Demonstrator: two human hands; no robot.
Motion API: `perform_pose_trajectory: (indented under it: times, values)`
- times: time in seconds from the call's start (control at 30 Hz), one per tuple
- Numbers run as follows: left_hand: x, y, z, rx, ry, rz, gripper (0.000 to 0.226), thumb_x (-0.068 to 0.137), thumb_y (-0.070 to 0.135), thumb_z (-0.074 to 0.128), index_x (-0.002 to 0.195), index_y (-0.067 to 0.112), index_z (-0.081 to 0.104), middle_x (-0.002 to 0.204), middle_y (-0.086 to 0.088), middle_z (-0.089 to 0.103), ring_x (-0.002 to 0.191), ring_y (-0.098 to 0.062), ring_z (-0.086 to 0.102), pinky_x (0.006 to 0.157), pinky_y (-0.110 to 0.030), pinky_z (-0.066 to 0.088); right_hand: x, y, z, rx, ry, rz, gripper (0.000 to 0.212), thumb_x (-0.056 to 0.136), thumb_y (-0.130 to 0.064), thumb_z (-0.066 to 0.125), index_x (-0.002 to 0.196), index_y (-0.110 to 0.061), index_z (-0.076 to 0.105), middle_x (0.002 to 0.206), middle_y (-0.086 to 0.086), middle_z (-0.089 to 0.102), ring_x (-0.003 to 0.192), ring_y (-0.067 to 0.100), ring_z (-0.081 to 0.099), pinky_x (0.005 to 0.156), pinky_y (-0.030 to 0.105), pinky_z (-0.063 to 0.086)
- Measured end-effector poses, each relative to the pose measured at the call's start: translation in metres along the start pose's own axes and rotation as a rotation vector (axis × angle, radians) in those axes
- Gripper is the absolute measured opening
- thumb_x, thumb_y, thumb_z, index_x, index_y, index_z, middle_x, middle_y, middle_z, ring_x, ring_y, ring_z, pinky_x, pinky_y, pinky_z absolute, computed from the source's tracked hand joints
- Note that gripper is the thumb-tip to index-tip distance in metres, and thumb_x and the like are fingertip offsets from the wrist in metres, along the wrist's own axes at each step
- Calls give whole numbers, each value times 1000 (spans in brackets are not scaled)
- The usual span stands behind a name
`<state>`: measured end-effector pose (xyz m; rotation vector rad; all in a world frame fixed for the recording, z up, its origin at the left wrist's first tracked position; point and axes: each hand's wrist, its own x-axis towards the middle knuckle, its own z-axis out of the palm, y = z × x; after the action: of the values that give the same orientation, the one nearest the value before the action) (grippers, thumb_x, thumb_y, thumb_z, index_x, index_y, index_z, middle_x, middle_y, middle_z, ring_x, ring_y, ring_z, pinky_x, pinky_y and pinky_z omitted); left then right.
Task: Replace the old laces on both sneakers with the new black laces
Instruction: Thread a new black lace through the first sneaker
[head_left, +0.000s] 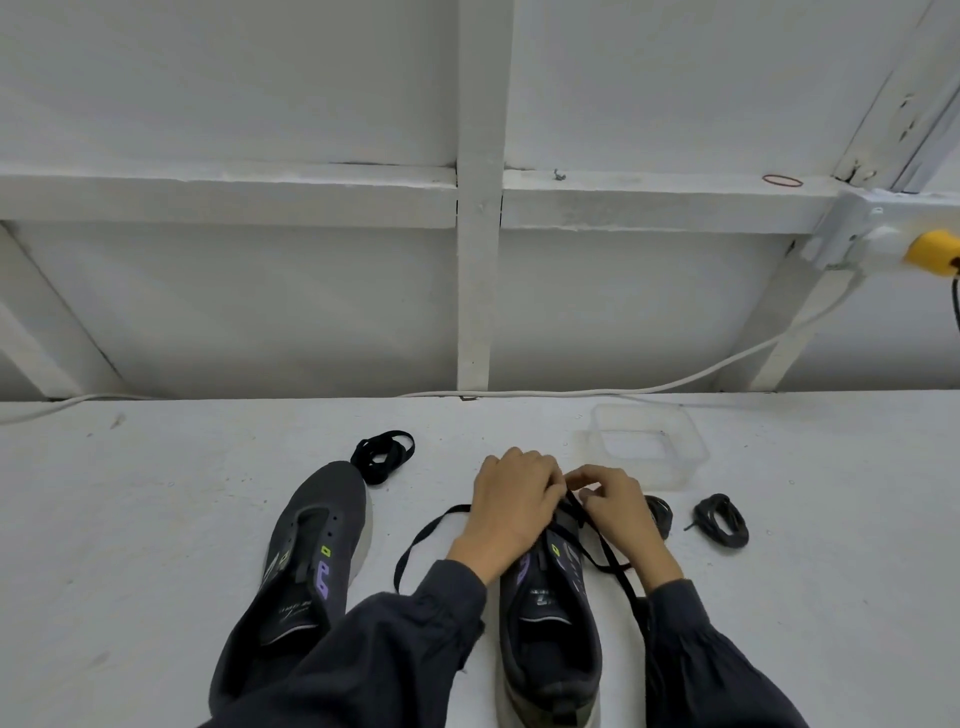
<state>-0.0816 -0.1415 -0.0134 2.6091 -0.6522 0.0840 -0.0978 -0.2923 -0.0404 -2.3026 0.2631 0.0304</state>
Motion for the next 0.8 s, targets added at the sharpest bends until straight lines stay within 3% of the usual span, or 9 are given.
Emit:
perform_pose_trajectory:
  times: [0.1, 0.17, 0.23, 0.33, 0.53, 0.6, 0.67, 0.73, 0.8]
  values:
    - [-4, -14, -5, -77, 14, -27, 17, 97, 31, 50, 100, 24, 66, 104, 9, 67, 102, -16, 54, 89, -33, 37, -9, 1, -12, 193, 3, 4, 35, 92, -2, 53, 84, -30, 71, 90, -9, 72, 82, 16, 65, 66, 26, 51]
    - [-7, -23, -6, -107, -39, -41, 16, 97, 34, 52, 101, 27, 66, 104, 10, 67, 103, -14, 53, 91, -34, 38, -14, 2, -15, 274, -63, 7, 24, 94, -8, 57, 89, -26, 72, 93, -5, 72, 85, 17, 66, 63, 25, 52]
    - [-9, -29, -6, -139, -58, -66, 16, 96, 36, 53, 102, 29, 66, 103, 12, 66, 103, -13, 54, 92, -35, 39, -19, 6, -15, 275, -134, 19, 14, 92, -9, 65, 96, -21, 72, 96, -3, 72, 88, 18, 67, 67, 29, 57]
    - [-8, -31, -8, -216, -58, -95, 15, 96, 29, 55, 103, 28, 68, 102, 11, 68, 101, -13, 56, 93, -37, 42, -22, 11, -16, 246, -135, 32, 10, 85, -6, 72, 87, -16, 72, 87, -4, 72, 81, 15, 65, 76, 37, 55]
    - [-6, -41, -11, -289, -53, -104, 19, 95, 20, 56, 109, 25, 67, 107, 7, 65, 102, -15, 58, 94, -41, 44, -17, -9, -20, 206, -70, -133, 15, 88, -6, 65, 80, -19, 62, 70, -9, 66, 67, -2, 58, 70, 21, 44]
    - [-7, -41, -16, -380, -65, -51, 26, 91, 27, 62, 118, 28, 63, 114, 5, 58, 107, -12, 56, 97, -33, 44, -15, -26, -18, 228, -87, -221, 15, 89, -6, 64, 82, -19, 62, 69, -7, 65, 67, 1, 59, 67, 20, 45]
    - [-9, -37, -22, -502, -80, 29, 39, 87, 37, 65, 125, 28, 60, 121, 8, 58, 112, -6, 54, 97, -24, 42, -12, -40, -16, 265, -120, -289, 15, 90, -6, 63, 84, -19, 62, 73, -3, 66, 72, 9, 61, 70, 27, 49]
    - [-11, -34, -28, -603, -52, 28, 38, 85, 38, 65, 121, 26, 63, 111, 13, 65, 100, 0, 60, 91, -20, 45, -9, -50, -15, 316, -152, -301, 11, 90, -7, 63, 86, -17, 62, 75, 5, 66, 73, 16, 62, 72, 35, 52]
    - [-13, -39, -32, -663, 10, -9, 20, 90, 26, 66, 109, 23, 71, 87, 15, 68, 73, -1, 63, 77, -21, 50, -6, -54, -16, 400, -191, -271, 6, 90, -9, 66, 89, -12, 61, 70, 11, 66, 66, 21, 63, 64, 36, 50]
